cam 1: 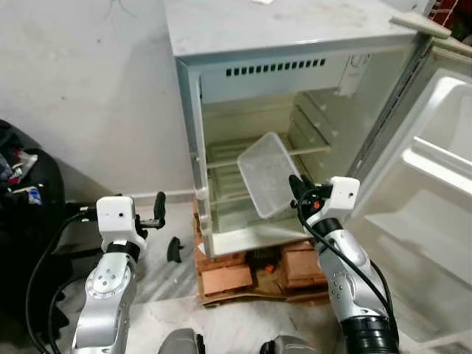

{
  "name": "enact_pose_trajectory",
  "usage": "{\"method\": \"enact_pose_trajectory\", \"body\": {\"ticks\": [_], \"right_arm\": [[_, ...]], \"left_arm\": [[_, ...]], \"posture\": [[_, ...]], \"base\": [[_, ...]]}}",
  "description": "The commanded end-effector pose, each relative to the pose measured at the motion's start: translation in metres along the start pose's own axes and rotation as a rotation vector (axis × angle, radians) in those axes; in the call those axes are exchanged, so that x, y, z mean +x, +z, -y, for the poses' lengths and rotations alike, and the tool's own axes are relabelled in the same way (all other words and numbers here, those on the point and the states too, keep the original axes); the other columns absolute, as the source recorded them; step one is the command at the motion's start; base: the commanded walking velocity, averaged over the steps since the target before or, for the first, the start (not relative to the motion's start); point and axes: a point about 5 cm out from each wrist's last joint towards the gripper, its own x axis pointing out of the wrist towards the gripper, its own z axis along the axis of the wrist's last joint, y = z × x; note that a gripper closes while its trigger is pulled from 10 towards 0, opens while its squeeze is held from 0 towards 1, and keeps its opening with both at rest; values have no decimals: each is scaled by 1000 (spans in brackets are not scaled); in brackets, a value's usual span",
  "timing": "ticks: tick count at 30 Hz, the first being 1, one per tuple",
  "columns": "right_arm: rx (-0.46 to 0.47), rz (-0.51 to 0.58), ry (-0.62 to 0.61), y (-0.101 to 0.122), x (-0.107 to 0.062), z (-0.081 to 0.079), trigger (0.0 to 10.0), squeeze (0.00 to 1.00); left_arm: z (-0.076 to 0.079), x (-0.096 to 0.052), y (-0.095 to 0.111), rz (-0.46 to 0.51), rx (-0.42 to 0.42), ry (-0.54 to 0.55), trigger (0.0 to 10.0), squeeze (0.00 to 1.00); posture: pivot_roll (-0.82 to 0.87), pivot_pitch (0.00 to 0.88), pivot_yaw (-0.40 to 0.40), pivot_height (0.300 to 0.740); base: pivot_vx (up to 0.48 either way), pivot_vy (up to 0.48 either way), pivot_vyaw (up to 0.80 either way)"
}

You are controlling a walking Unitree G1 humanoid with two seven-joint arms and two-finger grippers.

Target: Restocking fridge

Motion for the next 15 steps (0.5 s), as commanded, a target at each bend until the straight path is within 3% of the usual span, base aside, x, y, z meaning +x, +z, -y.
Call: {"method": "enact_pose_trajectory", "body": {"ticks": [1, 15], "right_arm": [[-14, 15, -36, 4, 1, 7, 10000, 0], [14, 3, -100, 2, 0, 16, 10000, 0]], "left_arm": [[5, -1, 2, 10, 2, -29, 10000, 0], [9, -2, 2, 11, -7, -52, 10000, 0]], "posture": [[-11, 31, 23, 740], [-15, 33, 25, 740]], "base": [[0, 0, 0], [0, 0, 0]]}}
